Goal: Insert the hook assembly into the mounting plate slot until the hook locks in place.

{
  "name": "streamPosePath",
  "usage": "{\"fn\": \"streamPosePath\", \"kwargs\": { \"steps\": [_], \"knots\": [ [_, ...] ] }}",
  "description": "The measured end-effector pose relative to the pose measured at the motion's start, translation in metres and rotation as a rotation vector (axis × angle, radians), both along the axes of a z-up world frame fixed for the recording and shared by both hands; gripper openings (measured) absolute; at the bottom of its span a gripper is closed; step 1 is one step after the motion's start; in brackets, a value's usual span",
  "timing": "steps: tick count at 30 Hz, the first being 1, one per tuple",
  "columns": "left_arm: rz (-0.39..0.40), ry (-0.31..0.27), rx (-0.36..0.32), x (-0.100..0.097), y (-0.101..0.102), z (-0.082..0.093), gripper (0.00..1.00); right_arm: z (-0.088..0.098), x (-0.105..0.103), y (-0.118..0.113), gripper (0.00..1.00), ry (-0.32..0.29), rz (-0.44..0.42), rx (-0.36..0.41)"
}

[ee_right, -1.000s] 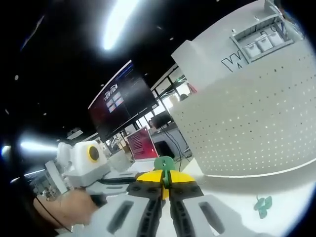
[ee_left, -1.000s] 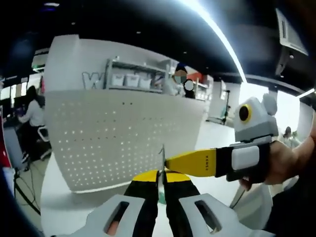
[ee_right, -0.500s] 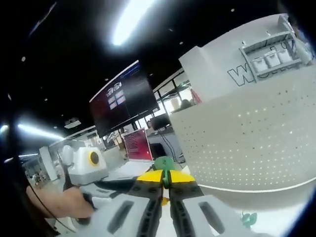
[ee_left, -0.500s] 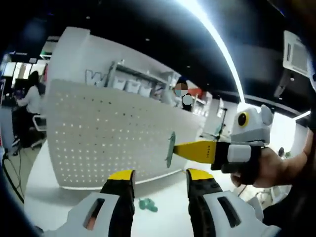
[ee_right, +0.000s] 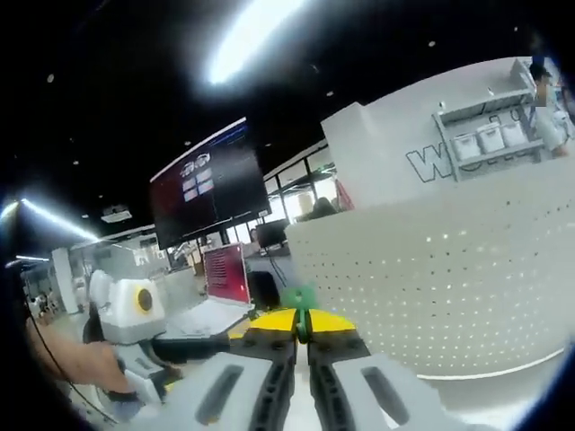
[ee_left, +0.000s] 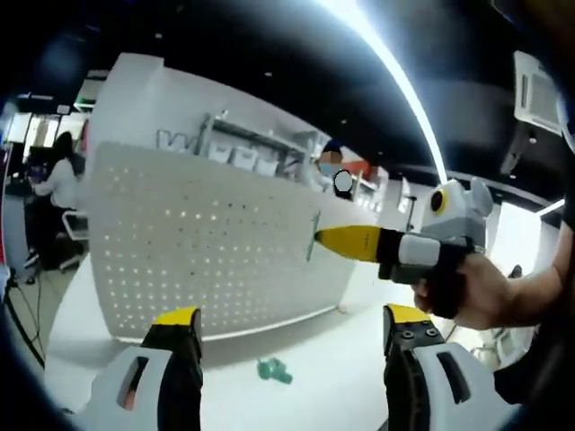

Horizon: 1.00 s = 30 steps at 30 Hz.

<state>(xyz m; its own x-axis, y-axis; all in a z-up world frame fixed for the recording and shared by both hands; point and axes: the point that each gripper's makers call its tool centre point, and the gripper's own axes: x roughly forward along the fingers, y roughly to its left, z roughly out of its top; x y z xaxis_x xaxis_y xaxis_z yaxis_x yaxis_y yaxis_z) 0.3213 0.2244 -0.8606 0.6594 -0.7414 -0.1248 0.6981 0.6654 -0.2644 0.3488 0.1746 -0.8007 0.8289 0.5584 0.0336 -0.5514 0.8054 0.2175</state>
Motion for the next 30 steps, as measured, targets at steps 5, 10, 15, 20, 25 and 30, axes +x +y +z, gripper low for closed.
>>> {"fn": "streamPosePath", "kwargs": {
  "steps": [5,10,15,20,25,30],
  "knots": [
    [0.006,0.008,-0.012,0.000,0.002,0.001,0.91,0.009,0.009,-0.017,0.00,-0.040,-0.085,-0.004],
    [0.012,-0.001,-0.008,-0.002,0.003,0.004,0.97,0.015,0.020,-0.028,0.00,-0.078,-0.140,-0.014],
    [-0.001,0.014,-0.005,-0.006,-0.002,0.000,1.00,0.020,0.040,-0.044,0.00,-0.095,-0.224,-0.017],
    [-0.012,0.022,-0.001,-0.009,-0.005,-0.004,1.00,0.024,0.059,-0.062,0.00,-0.107,-0.305,-0.034],
    [-0.004,0.040,0.013,-0.006,-0.002,-0.008,1.00,0.028,0.080,-0.078,0.00,-0.121,-0.373,-0.047],
    [0.005,0.042,0.030,-0.003,0.003,-0.011,1.00,0.030,0.104,-0.095,0.00,-0.129,-0.438,-0.061]
  ]
}}
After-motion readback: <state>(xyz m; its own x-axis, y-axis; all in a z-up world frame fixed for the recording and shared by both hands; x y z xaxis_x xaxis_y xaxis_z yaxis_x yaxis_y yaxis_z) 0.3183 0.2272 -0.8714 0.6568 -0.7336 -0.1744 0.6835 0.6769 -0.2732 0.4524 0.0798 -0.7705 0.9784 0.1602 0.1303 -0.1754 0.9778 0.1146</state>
